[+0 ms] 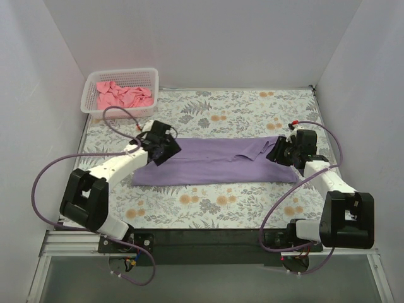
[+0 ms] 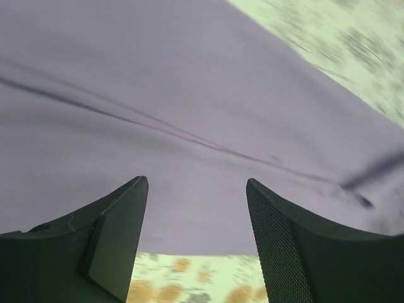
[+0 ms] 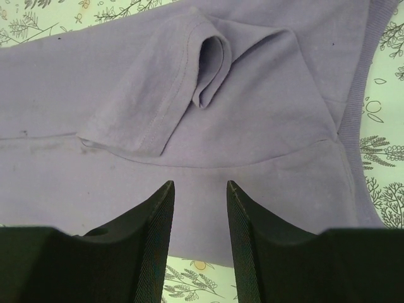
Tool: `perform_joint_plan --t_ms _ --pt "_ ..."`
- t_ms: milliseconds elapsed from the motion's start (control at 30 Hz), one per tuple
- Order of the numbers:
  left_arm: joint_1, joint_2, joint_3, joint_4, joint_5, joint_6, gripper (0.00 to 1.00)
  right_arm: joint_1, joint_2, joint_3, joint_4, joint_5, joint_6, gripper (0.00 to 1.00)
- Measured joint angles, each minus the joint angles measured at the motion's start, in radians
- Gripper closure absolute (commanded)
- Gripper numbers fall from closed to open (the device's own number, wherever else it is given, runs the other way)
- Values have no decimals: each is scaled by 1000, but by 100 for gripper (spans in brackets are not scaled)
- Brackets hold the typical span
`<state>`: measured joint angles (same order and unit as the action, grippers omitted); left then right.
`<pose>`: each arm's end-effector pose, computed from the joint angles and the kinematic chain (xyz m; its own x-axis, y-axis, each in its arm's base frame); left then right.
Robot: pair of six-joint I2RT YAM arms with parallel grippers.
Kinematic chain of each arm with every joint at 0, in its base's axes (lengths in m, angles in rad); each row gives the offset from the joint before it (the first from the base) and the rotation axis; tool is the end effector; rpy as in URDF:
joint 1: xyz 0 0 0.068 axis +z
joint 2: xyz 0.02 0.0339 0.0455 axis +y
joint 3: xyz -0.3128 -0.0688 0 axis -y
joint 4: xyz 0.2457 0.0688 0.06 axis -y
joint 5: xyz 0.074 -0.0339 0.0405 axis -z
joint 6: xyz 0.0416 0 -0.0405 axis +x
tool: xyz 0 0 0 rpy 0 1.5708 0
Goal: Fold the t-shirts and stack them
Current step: Fold the tshirt
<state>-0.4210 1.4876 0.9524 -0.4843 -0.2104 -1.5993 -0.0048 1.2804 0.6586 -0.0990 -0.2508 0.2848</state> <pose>0.2737 -0.1130 0.2538 -0.2775 -0.9468 -0.1629 -0.7857 0.3213 -0.5286 0.2510 0.0091 0.2434 -0.6845 0.2755 -0.6750 0.0110 0.9297 0.3683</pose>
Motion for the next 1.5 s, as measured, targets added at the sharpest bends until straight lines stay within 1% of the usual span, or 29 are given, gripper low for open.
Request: perform_joint_plan --t_ms 67,167,200,233,300,433,467,667,1100,1500 --pt "-137 44 82 24 2 -11 41 0 0 0 2 9 3 55" --pt "-301 145 191 74 10 -29 45 0 -2 -5 19 23 13 55" --pt "-340 183 224 92 11 -34 46 0 -5 -10 29 29 18 55" --pt "-377 226 256 108 12 -38 48 0 -11 -18 39 36 23 55" --pt "-428 307 315 134 12 -41 50 0 -27 -37 50 48 32 55" --pt "-505 459 413 192 10 -48 55 0 -70 -78 71 73 50 55" --pt "-519 486 428 208 6 -48 60 0 -77 -83 74 76 53 55" --pt "-567 570 467 294 -22 -58 61 0 -90 -87 93 88 68 55" --pt "-570 677 504 492 -134 -31 61 0 -95 -100 110 88 87 55" --pt "-576 702 525 591 -151 -5 62 0 -92 -100 121 88 95 55"
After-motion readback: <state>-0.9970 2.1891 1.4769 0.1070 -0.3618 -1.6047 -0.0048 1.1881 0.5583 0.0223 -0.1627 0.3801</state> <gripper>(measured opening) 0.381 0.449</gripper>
